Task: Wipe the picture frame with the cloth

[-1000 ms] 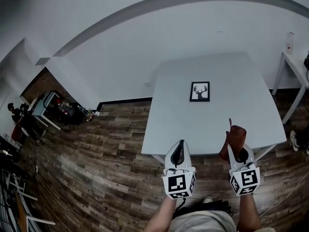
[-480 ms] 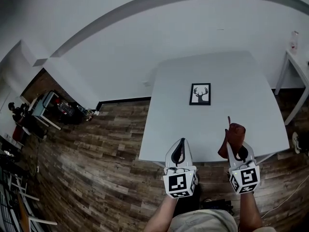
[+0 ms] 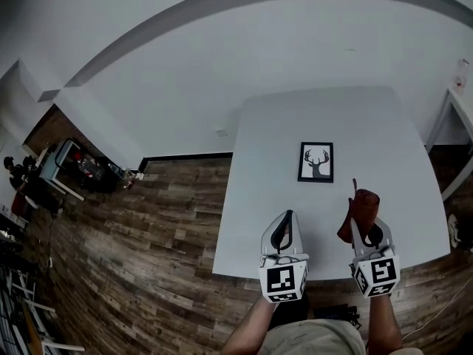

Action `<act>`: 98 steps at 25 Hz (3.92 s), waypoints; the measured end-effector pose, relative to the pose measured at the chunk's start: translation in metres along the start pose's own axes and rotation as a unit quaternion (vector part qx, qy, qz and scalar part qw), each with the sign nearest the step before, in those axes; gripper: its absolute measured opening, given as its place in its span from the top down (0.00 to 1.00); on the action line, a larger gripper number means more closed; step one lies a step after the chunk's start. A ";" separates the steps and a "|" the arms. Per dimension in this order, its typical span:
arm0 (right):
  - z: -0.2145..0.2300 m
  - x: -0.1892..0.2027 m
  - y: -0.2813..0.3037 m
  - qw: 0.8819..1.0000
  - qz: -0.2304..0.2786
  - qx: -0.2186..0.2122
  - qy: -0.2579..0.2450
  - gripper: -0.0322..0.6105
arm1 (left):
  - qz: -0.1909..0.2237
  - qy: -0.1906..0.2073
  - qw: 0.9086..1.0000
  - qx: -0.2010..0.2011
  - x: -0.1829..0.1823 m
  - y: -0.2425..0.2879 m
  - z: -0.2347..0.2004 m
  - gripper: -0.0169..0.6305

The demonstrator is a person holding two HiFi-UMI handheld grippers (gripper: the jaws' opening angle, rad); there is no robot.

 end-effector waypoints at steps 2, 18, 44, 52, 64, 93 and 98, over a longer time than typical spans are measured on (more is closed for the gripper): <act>0.001 -0.002 0.023 1.000 -0.004 0.002 0.002 0.78 | -0.007 -0.001 1.000 0.001 0.001 0.019 -0.014 0.97; 0.004 -0.016 0.149 0.999 -0.046 0.020 0.012 0.78 | -0.026 -0.018 0.999 0.031 -0.003 0.127 -0.094 0.97; 0.028 0.082 0.345 0.952 -0.277 -0.098 0.086 0.78 | -0.002 0.008 1.000 0.014 -0.008 0.151 -0.087 0.97; 0.019 0.109 0.402 0.921 -0.358 -0.124 0.089 0.78 | -0.010 0.014 1.000 0.005 -0.006 0.138 -0.089 0.97; 0.004 0.138 0.443 0.897 -0.413 -0.127 0.093 0.78 | -0.044 0.004 0.999 -0.018 -0.002 0.129 -0.104 0.97; 0.080 0.140 0.408 0.899 -0.411 -0.083 0.126 0.78 | -0.059 -0.006 0.998 -0.008 0.009 0.136 -0.094 0.97; 0.038 0.127 0.420 0.896 -0.401 -0.124 0.148 0.78 | -0.040 -0.002 0.999 -0.006 0.009 0.135 -0.092 0.97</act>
Point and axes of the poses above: the fingertips, and each gripper's own axes: y forward along the fingers, z to its right, x out of its underside, the point moved 8 cm from there along -y, backward along the fingers, and after that the axes turned 13 degrees about -y, right-handed, at the moved point
